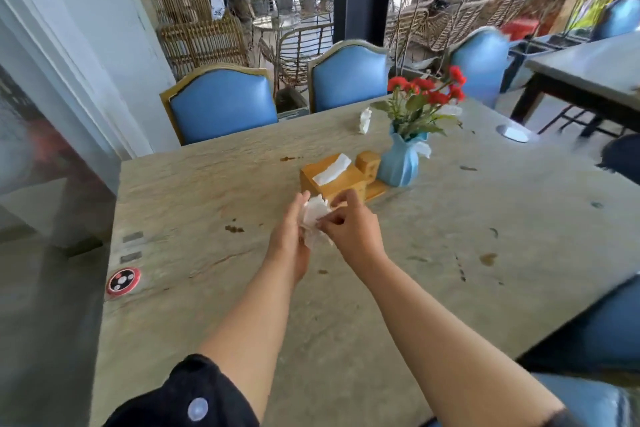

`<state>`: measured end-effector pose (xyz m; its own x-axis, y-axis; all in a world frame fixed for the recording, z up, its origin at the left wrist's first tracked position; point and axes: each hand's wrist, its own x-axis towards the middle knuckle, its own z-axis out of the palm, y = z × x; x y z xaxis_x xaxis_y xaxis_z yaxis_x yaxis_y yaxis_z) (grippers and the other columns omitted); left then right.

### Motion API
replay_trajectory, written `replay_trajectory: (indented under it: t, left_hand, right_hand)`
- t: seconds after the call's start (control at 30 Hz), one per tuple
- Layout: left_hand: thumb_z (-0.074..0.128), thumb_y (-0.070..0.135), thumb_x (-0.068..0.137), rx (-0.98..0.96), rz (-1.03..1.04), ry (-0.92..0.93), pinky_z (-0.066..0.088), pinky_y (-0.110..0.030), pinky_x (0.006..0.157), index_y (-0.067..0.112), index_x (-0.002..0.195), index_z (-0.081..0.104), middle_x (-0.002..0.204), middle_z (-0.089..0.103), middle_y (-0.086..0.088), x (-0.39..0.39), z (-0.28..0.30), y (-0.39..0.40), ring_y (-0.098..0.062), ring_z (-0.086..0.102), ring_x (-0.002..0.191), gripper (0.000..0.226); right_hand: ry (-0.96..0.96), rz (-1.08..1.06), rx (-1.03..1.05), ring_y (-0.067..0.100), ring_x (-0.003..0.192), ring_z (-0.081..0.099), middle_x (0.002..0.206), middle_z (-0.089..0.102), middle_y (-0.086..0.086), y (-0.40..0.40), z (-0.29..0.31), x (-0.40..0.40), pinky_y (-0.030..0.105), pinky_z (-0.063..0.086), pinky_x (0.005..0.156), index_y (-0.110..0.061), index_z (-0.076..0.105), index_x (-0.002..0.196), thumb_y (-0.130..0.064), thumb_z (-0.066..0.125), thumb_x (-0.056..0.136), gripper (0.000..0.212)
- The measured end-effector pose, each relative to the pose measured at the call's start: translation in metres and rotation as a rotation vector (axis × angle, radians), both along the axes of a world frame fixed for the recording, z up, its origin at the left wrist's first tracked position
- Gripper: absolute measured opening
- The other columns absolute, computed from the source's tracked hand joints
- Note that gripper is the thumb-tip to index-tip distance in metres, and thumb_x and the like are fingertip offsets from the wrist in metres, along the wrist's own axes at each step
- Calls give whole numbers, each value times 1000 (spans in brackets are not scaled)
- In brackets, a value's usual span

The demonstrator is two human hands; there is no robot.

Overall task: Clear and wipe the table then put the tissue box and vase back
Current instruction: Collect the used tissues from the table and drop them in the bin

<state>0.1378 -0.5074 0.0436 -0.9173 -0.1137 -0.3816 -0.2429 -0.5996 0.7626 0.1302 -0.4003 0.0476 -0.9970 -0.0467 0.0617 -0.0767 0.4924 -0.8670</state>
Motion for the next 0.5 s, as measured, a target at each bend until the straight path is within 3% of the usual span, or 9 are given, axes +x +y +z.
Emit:
replay_trajectory:
  t: [0.1, 0.2, 0.3, 0.43, 0.5]
  left_hand:
    - [61, 23, 91, -115, -33, 58, 56, -25, 65, 14, 129, 55, 117, 68, -9, 15, -5, 52, -25, 66, 102, 39]
    - [60, 7, 90, -143, -55, 104, 56, -24, 66, 9, 132, 53, 124, 62, -17, 32, -7, 109, -28, 62, 104, 42]
    - [56, 1, 91, -210, -70, 143, 56, -23, 70, 1, 132, 52, 125, 60, -24, 45, -1, 166, -27, 62, 96, 41]
    - [57, 9, 90, -340, -101, 173, 52, -29, 76, 28, 121, 66, 125, 64, -8, 46, 4, 232, -16, 65, 95, 38]
    - [55, 13, 89, -457, -148, 218, 51, -31, 85, 39, 119, 65, 132, 60, -2, 44, 13, 263, -15, 62, 106, 41]
  right_hand:
    - [-27, -41, -2, 12, 70, 60, 78, 71, -1, 55, 5, 19, 9, 35, 51, -16, 45, 99, -22, 79, 73, 43]
    - [-66, -91, 2, 13, 70, 57, 77, 68, -1, 115, 8, 37, 11, 33, 50, -17, 44, 96, -26, 82, 69, 48]
    - [-100, -138, -54, 17, 75, 61, 79, 67, 2, 176, 11, 55, 24, 39, 57, -16, 45, 96, -27, 83, 67, 49]
    - [-185, -183, -188, 14, 74, 53, 93, 57, 4, 252, 15, 68, 24, 41, 61, -22, 49, 108, -19, 66, 83, 30]
    - [-344, -239, -484, 17, 78, 51, 101, 54, 7, 283, 19, 64, 27, 44, 69, -22, 50, 121, -17, 51, 90, 31]
